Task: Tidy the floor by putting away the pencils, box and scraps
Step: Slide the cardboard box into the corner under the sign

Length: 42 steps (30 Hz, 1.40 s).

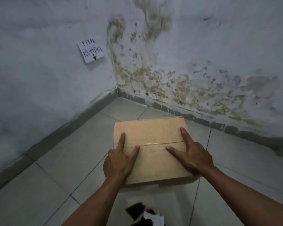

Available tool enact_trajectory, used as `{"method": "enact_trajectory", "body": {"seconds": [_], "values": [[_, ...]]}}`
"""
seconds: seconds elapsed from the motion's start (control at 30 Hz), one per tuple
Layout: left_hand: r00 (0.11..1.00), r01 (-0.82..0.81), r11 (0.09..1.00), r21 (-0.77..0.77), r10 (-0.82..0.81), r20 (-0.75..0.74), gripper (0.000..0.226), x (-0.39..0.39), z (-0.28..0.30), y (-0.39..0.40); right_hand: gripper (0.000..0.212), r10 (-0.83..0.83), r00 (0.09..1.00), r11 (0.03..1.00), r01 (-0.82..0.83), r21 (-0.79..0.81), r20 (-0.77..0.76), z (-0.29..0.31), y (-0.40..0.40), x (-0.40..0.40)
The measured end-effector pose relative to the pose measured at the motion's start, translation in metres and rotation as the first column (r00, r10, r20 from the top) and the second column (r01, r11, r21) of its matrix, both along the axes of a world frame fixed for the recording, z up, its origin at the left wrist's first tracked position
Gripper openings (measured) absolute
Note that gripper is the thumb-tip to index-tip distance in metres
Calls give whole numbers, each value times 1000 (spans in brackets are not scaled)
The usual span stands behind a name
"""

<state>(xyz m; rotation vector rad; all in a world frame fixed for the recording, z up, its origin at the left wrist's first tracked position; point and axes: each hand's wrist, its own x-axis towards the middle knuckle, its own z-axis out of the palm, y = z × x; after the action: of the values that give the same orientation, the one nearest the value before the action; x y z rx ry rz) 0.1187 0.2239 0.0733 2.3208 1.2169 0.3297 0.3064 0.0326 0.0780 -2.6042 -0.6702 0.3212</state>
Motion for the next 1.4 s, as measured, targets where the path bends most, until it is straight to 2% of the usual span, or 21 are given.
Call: {"method": "enact_trajectory", "body": {"seconds": [0.23, 0.37, 0.47, 0.73, 0.97, 1.2, 1.3, 1.4], "values": [[1000, -7, 989, 150, 4, 17, 89, 18, 89, 37, 120, 36, 999, 999, -37, 29, 33, 90, 37, 13], [1000, -22, 984, 178, 23, -1, 90, 12, 140, 49, 110, 61, 997, 982, -68, 179, 42, 141, 52, 6], [1000, -20, 979, 202, 21, -6, 90, 4, 172, 56, 109, 91, 990, 985, -106, 136, 112, 177, 61, 4], [992, -72, 985, 159, 54, 116, 86, -15, 242, 85, 132, 144, 954, 984, -166, 64, 262, 252, 93, 0], [985, -57, 994, 92, 41, 170, 84, -1, 290, 163, 125, 153, 929, 979, -189, 76, 336, 309, 175, 30], [944, -75, 997, -34, 82, 321, 78, 43, 291, 268, 111, 197, 915, 973, -227, 46, 351, 326, 297, 94], [887, -109, 982, -153, 165, 431, 75, 75, 267, 315, 110, 236, 910, 965, -260, 25, 342, 316, 359, 137], [853, -115, 960, -255, 227, 470, 79, 107, 233, 356, 108, 277, 912, 954, -298, 24, 302, 290, 420, 180]]}}
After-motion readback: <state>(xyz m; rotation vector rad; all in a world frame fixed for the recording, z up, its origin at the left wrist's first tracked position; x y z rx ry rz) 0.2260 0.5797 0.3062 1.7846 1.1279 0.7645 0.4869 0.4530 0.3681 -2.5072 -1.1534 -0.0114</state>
